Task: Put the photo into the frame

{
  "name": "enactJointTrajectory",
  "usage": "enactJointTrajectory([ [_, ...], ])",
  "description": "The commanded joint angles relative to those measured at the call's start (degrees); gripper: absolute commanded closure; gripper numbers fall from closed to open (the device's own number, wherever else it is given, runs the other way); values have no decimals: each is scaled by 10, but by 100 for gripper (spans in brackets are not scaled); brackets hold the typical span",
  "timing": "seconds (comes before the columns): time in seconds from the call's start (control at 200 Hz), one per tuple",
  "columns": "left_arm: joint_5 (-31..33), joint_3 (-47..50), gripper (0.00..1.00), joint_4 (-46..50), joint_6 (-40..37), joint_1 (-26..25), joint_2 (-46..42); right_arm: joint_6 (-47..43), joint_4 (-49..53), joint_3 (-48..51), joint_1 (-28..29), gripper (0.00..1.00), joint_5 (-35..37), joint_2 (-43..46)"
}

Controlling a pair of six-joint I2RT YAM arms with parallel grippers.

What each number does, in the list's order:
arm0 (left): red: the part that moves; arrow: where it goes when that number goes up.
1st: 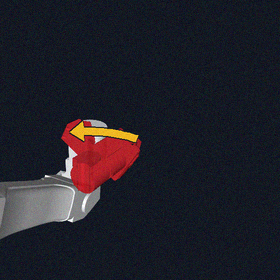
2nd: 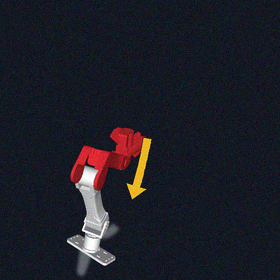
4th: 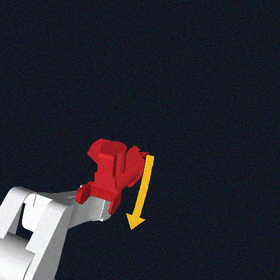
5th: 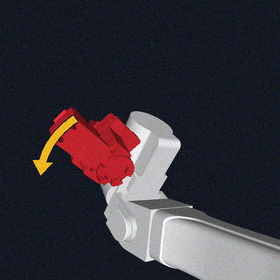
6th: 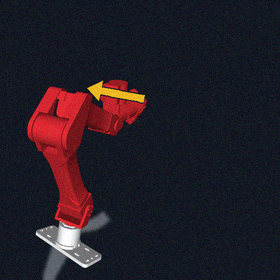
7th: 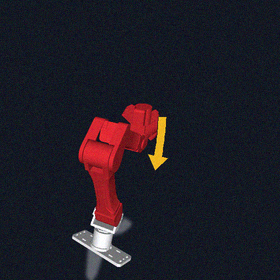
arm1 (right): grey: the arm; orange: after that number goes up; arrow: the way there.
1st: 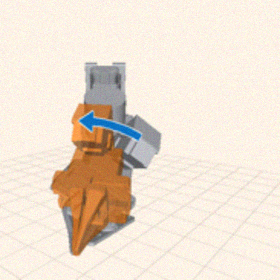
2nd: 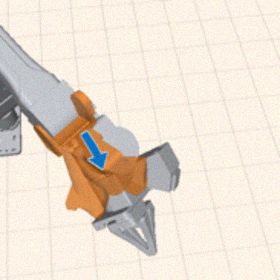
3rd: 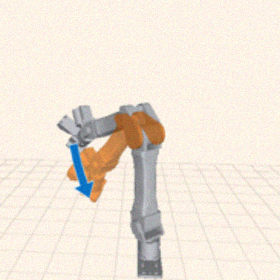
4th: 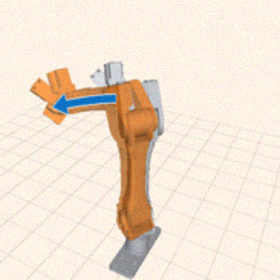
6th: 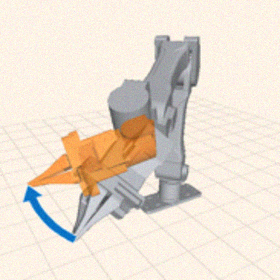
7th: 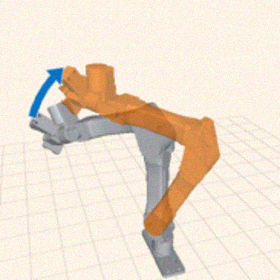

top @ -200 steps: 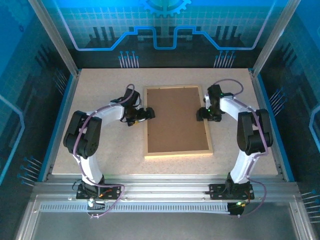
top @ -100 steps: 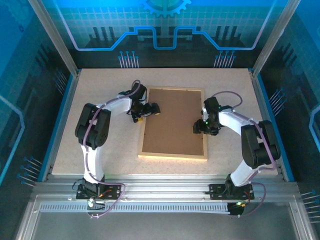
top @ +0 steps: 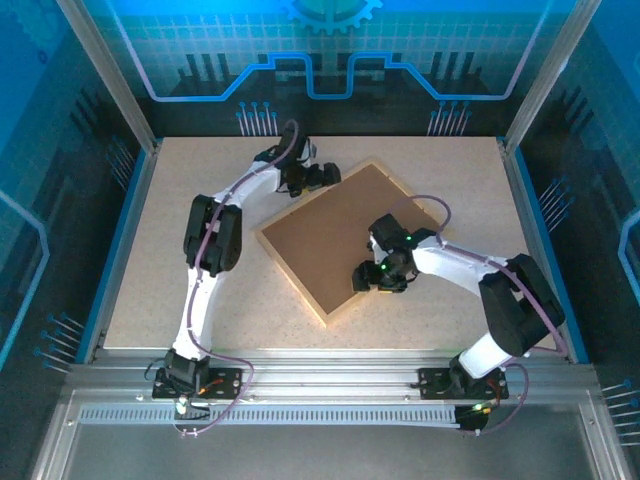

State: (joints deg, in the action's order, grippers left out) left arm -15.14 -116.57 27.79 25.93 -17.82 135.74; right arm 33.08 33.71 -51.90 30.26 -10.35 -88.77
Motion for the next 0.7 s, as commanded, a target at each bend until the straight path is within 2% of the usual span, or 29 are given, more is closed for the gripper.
enactJointTrajectory([
  [0.0, -9, -29, 1, 34, -25, 46, -33, -23, -14, -21, -55, 25, 15, 42],
  [0.095, 9, -7, 1, 43, -37, 68, -72, -53, -18, -39, -111, 21, 13, 52],
  [0.205, 40, 74, 1, 36, -48, 73, -138, -94, -21, -92, -162, 18, 36, 28],
  [0.29, 46, 181, 1, -4, -28, 73, -202, -122, -26, -147, -197, 13, 49, -20],
  [0.545, 43, 515, 1, -142, 60, 65, -404, -172, -46, -310, -292, 14, 60, -194],
  [0.695, 69, 623, 1, -162, 98, 30, -465, -191, -40, -366, -318, 14, 51, -264],
])
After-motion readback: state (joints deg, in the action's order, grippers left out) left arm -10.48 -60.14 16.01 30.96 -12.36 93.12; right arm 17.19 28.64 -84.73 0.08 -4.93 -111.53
